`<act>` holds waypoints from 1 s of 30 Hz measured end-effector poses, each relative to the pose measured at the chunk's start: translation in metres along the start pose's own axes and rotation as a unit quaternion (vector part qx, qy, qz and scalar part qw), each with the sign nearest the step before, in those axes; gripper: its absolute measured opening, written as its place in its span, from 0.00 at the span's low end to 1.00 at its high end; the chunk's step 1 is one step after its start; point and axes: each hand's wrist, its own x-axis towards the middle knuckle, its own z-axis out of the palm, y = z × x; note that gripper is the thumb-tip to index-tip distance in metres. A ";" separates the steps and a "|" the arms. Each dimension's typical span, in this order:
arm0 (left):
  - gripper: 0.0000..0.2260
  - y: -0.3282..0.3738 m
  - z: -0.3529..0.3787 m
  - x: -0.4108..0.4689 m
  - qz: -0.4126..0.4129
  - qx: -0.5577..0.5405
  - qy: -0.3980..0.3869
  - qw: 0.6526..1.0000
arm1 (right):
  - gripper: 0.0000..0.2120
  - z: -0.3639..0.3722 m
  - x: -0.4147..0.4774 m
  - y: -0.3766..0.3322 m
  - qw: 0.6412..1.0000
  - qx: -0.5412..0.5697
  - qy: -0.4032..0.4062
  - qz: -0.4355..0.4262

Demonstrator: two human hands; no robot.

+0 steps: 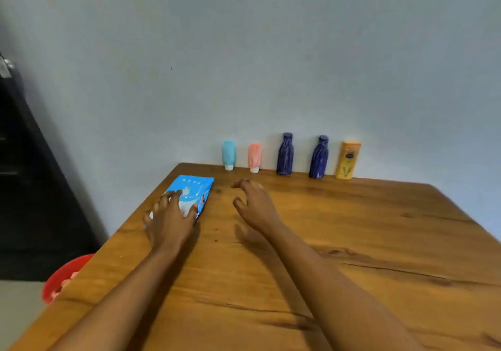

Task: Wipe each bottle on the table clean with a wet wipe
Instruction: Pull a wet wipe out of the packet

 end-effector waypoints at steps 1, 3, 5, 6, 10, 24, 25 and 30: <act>0.26 -0.005 0.009 0.005 -0.031 0.004 -0.008 0.999 | 0.17 0.016 0.009 0.006 1.000 0.017 -0.020 0.004; 0.31 -0.012 0.028 0.018 -0.058 0.027 0.004 0.998 | 0.18 0.045 0.031 0.017 0.998 0.043 -0.047 0.002; 0.32 -0.014 0.041 0.036 -0.075 0.019 0.008 0.997 | 0.19 0.071 0.058 0.026 0.994 0.074 -0.077 -0.007; 0.33 -0.014 0.046 0.043 -0.077 0.015 0.006 0.997 | 0.19 0.082 0.071 0.029 0.992 0.086 -0.089 -0.021; 0.37 -0.014 0.053 0.056 -0.079 0.033 -0.036 0.996 | 0.20 0.102 0.116 0.035 0.984 0.055 -0.150 -0.085; 0.35 -0.012 0.055 0.045 -0.070 0.040 -0.028 0.996 | 0.13 0.127 0.138 0.018 0.980 -0.078 -0.170 -0.074; 0.34 -0.013 0.055 0.045 -0.068 0.038 -0.028 0.997 | 0.11 0.127 0.137 0.016 0.983 -0.065 -0.164 -0.057; 0.34 -0.015 0.057 0.047 -0.066 0.052 -0.031 0.996 | 0.05 0.122 0.138 0.010 0.991 0.024 -0.132 -0.006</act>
